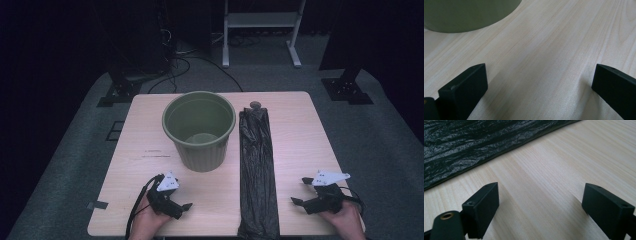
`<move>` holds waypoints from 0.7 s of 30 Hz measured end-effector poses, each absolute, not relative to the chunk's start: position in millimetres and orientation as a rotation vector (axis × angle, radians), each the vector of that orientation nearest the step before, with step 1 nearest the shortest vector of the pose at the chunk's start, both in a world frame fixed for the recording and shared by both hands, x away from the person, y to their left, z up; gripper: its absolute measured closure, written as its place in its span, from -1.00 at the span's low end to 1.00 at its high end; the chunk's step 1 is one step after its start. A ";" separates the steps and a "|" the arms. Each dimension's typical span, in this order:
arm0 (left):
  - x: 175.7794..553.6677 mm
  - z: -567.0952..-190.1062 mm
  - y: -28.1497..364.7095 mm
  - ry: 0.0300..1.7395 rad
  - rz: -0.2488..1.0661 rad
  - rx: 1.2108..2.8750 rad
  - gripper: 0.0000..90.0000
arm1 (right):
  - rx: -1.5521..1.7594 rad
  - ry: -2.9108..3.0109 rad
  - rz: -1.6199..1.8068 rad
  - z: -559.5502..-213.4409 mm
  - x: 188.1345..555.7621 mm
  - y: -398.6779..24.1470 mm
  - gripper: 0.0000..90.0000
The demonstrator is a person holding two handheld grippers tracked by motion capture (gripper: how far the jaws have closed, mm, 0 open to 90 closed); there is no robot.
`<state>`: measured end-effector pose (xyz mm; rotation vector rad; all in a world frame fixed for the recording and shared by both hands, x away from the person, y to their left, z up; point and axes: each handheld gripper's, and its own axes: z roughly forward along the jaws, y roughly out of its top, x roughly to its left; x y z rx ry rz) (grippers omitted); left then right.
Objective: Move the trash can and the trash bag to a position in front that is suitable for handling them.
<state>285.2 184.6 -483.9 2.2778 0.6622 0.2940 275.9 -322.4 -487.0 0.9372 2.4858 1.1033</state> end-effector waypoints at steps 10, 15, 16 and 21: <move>286.2 -483.9 184.6 0.665 0.297 2.277 -1.00 | 0.932 2.441 1.154 -479.1 273.5 -318.6 -0.65; 286.3 -483.9 184.6 0.670 0.299 2.275 -1.00 | 0.921 2.447 1.186 -476.4 273.0 -314.4 -0.55; 286.3 -483.9 184.6 0.670 0.299 2.276 -1.00 | 0.919 2.454 1.192 -476.1 273.4 -312.7 -0.55; 286.3 -483.9 184.6 0.670 0.299 2.276 -1.00 | 0.900 2.463 1.224 -473.9 274.2 -306.5 -0.46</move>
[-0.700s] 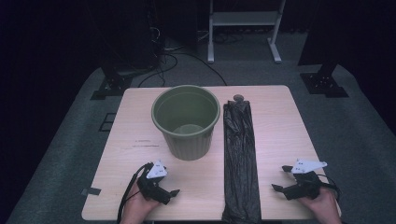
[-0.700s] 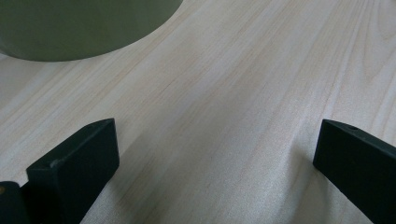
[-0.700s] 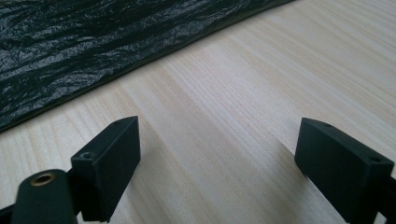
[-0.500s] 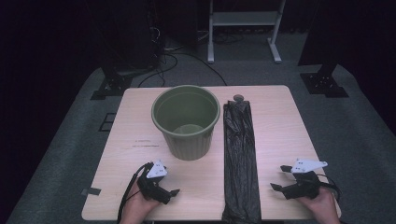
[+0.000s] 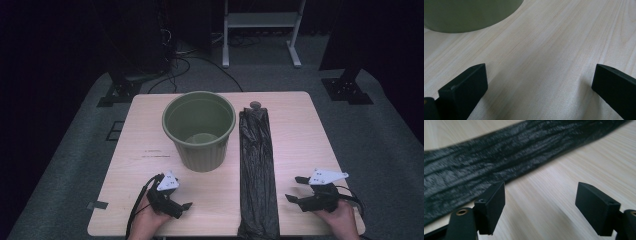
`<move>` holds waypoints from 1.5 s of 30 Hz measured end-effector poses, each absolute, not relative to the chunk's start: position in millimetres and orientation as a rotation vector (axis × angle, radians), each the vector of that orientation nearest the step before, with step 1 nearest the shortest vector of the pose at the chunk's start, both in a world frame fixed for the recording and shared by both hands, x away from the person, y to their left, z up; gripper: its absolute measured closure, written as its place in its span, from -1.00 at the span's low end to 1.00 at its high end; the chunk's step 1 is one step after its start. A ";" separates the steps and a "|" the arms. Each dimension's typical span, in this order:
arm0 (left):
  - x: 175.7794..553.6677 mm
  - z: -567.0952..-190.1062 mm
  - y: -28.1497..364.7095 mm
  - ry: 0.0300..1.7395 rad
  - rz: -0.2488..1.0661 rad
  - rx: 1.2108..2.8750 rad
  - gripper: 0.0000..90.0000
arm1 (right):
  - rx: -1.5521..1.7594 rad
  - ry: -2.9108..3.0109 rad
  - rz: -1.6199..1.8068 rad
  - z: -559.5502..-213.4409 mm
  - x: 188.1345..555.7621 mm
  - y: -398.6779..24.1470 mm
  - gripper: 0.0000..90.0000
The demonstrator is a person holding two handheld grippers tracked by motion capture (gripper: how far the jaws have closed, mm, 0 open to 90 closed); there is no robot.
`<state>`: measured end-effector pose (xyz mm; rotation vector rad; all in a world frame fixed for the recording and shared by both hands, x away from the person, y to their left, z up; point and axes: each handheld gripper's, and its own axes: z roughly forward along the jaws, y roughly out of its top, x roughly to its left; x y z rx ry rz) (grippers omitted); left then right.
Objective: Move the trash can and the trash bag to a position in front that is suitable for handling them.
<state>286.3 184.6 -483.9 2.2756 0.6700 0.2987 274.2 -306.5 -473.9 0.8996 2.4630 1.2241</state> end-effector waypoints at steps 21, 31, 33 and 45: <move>286.3 -483.9 184.6 0.670 0.299 2.275 -1.00 | 0.889 2.568 1.276 -478.6 292.6 -269.5 -0.09; 286.3 -483.9 184.6 0.670 0.299 2.275 -1.00 | 0.865 2.568 1.205 -482.1 291.3 -267.7 0.20; 286.3 -483.9 184.6 0.670 0.299 2.276 -1.00 | 0.853 2.565 1.187 -481.5 290.3 -268.5 0.36; 286.3 -483.9 184.6 0.670 0.299 2.275 -1.00 | 0.864 2.603 1.247 -482.8 291.4 -265.2 0.82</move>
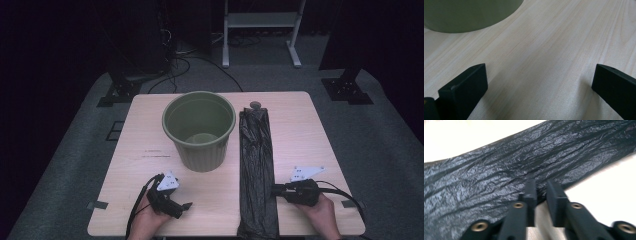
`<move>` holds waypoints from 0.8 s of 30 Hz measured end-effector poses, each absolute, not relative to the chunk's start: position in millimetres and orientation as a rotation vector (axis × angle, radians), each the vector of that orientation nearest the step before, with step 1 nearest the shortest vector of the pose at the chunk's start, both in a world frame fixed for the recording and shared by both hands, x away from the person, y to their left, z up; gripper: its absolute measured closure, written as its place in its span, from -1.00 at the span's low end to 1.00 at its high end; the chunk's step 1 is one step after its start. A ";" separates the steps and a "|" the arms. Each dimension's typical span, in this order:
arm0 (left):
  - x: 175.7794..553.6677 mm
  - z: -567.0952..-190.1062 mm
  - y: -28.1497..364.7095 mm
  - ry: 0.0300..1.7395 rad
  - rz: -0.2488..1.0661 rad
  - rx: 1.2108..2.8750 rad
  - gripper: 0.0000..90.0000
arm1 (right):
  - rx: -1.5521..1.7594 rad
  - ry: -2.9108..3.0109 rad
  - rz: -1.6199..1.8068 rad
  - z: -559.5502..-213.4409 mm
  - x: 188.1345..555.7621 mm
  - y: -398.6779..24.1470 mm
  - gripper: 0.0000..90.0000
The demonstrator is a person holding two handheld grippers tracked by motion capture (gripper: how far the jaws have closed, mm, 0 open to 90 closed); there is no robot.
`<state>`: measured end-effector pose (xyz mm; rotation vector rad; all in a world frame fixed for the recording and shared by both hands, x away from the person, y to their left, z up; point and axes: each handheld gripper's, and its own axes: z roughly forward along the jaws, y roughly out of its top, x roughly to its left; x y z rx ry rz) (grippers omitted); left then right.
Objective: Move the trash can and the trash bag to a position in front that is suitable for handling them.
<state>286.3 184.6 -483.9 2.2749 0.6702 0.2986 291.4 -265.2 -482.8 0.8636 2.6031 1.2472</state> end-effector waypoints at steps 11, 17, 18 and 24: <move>286.4 -483.9 184.5 0.671 0.299 2.275 -1.00 | 0.916 2.556 1.197 -478.2 291.0 -271.4 1.00; 286.4 -483.9 184.5 0.671 0.299 2.275 -1.00 | 0.936 2.523 1.186 -473.5 289.8 -277.8 1.00; 286.4 -483.9 184.5 0.671 0.299 2.276 -1.00 | 0.915 2.514 1.220 -473.7 288.9 -275.2 0.69; 286.4 -483.9 184.4 0.672 0.299 2.274 -1.00 | 0.905 2.504 1.259 -479.4 292.5 -267.3 0.14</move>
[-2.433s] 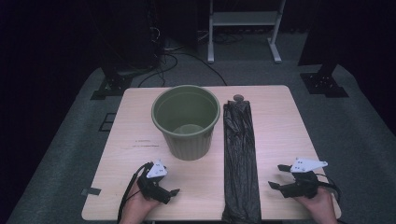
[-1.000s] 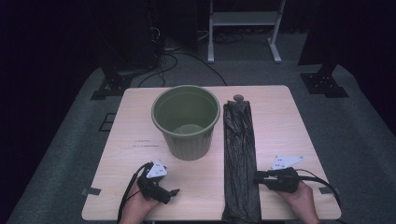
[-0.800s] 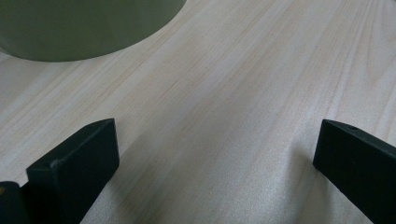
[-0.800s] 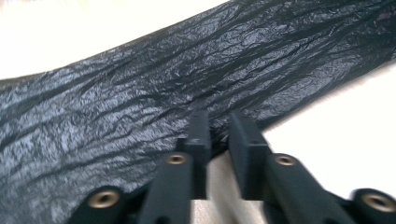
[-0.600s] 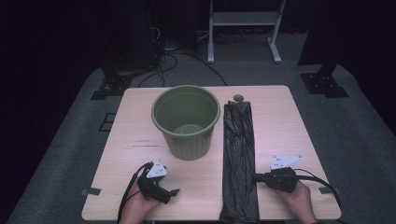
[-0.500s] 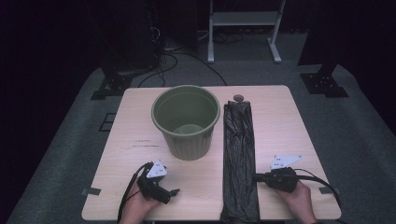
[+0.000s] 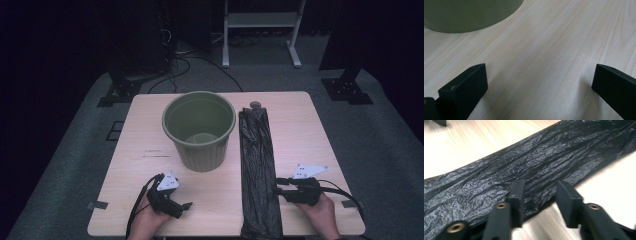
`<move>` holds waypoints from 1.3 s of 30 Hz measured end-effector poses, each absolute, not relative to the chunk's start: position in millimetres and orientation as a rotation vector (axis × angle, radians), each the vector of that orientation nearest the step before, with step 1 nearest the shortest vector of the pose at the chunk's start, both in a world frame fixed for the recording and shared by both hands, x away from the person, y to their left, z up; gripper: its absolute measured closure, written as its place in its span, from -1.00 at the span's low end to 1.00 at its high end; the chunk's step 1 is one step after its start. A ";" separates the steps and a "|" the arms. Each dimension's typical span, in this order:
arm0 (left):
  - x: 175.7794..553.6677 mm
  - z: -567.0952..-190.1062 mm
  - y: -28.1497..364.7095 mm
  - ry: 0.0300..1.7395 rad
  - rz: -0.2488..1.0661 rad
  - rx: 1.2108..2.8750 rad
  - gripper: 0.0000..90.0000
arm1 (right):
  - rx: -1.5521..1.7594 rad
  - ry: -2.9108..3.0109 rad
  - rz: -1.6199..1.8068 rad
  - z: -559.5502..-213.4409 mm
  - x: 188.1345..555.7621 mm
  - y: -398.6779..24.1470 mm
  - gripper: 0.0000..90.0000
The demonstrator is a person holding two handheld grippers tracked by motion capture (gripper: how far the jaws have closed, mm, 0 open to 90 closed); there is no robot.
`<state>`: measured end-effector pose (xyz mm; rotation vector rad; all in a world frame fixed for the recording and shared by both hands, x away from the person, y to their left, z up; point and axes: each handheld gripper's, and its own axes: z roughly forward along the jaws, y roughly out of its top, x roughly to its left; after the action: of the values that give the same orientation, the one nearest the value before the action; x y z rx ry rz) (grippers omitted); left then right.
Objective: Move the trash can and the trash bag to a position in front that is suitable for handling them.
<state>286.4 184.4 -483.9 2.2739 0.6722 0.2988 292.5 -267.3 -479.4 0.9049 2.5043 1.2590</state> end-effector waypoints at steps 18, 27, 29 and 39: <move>286.5 -483.9 184.4 0.673 0.300 2.274 -1.00 | 0.836 2.519 1.152 -482.0 288.9 -258.9 0.96; 286.5 -483.9 184.4 0.673 0.300 2.274 -1.00 | 0.917 2.453 1.149 -475.4 289.2 -286.1 0.96; 286.5 -483.9 184.4 0.673 0.300 2.274 -1.00 | 0.932 2.441 1.149 -474.0 288.6 -292.8 0.96; 286.6 -483.9 184.4 0.673 0.299 2.274 -1.00 | 1.002 2.417 1.099 -473.7 279.4 -320.3 0.96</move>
<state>286.6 184.4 -483.9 2.2741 0.6729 0.2994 279.4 -320.3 -473.7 1.0019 2.4173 1.0989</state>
